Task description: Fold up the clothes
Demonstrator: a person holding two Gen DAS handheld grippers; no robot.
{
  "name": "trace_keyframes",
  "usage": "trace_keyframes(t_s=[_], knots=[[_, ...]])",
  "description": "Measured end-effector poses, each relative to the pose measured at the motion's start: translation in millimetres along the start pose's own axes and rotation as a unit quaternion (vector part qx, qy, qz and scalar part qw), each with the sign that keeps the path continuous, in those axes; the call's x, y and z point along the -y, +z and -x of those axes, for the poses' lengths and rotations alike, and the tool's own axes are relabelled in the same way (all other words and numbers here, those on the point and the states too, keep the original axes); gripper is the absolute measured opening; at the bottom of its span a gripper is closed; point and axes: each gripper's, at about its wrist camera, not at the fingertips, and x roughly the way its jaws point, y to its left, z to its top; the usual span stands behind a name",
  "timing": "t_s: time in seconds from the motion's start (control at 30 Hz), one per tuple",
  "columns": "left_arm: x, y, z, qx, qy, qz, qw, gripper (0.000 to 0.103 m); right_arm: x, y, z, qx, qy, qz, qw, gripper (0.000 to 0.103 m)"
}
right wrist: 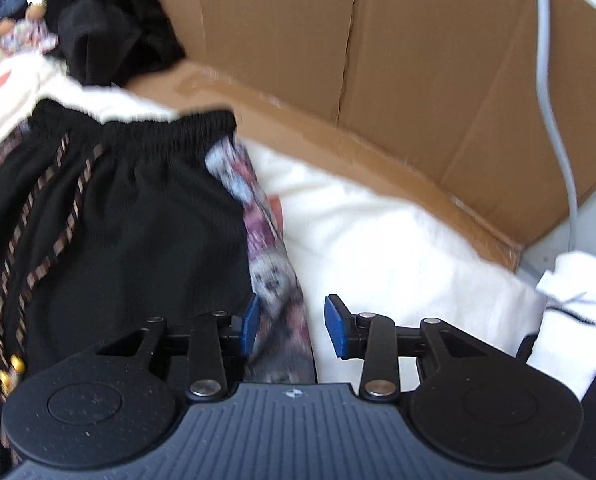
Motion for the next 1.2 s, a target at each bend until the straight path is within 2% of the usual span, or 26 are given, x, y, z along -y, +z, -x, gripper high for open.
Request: trace_keyframes(t_s=[0.03, 0.13, 0.3, 0.47, 0.53, 0.63, 0.83, 0.9, 0.97, 1.07, 1.17, 1.2], knots=[[3, -4, -7, -0.012, 0.008, -0.012, 0.9998, 0.021, 0, -3, -5, -0.005, -0.003, 0.002, 1.0, 0.04], [1, -7, -6, -0.012, 0.021, -0.015, 0.9996, 0.021, 5, -7, -9, -0.004, 0.0, -0.007, 1.0, 0.04], [-4, -5, 8, 0.001, 0.046, -0.004, 0.9989, 0.018, 13, -10, 20, 0.028, -0.006, -0.03, 0.999, 0.04], [-1, -13, 23, 0.006, 0.016, 0.008, 0.9998, 0.018, 11, -27, 26, 0.007, 0.017, -0.033, 0.999, 0.04], [5, -20, 29, -0.005, 0.013, -0.002, 0.9999, 0.019, 9, -33, 24, -0.002, 0.027, -0.031, 0.999, 0.04], [9, -27, 31, -0.02, 0.005, 0.009, 0.9998, 0.019, 8, -36, 26, -0.005, 0.028, -0.032, 0.999, 0.04], [22, -39, 41, -0.033, 0.002, -0.009, 0.9994, 0.021, 10, -43, 18, -0.042, -0.029, -0.005, 0.999, 0.04], [25, -45, 56, -0.037, -0.011, -0.009, 0.9992, 0.026, 11, -46, 33, -0.046, -0.035, -0.004, 0.998, 0.04], [25, -51, 70, -0.038, -0.019, -0.01, 0.999, 0.027, 7, -47, 51, -0.047, -0.036, 0.001, 0.998, 0.041], [19, -59, 86, -0.046, -0.028, 0.018, 0.9984, 0.029, -1, -44, 83, -0.04, -0.037, 0.015, 0.998, 0.043], [17, -67, 101, -0.064, -0.015, 0.021, 0.9977, 0.028, -12, -30, 120, -0.025, -0.025, 0.028, 0.999, 0.05], [17, -68, 108, -0.067, -0.012, 0.018, 0.9975, 0.028, -17, -24, 138, -0.018, -0.015, 0.039, 0.999, 0.055]])
